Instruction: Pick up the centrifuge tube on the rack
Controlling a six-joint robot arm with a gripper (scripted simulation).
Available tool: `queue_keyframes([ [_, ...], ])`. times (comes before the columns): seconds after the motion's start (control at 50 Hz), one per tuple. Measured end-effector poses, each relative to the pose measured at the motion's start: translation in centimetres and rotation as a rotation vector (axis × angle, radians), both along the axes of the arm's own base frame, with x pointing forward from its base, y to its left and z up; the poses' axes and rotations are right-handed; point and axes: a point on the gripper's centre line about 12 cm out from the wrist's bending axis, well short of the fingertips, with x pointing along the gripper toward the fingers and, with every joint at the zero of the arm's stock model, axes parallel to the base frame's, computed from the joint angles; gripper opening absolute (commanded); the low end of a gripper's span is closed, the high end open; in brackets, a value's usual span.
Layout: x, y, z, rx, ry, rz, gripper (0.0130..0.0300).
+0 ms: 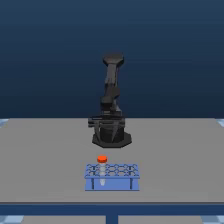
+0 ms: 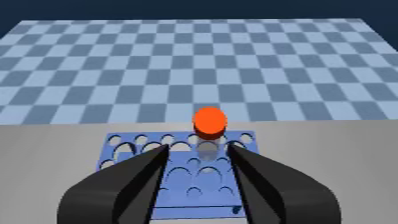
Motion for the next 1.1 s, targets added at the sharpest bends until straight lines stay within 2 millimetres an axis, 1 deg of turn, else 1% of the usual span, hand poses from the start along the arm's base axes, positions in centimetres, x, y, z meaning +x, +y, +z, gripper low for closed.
queue_keyframes([
  [0.24,2.8,-0.5,-0.1,-0.004,0.029,0.011,0.03],
  [0.48,4.8,-0.9,-0.1,-0.006,0.05,0.02,0.03],
  [0.78,6.3,-1.2,-0.1,-0.005,0.069,0.025,0.03],
  [1.1,7.1,-1.4,-0.2,-0.002,0.08,0.023,0.03],
])
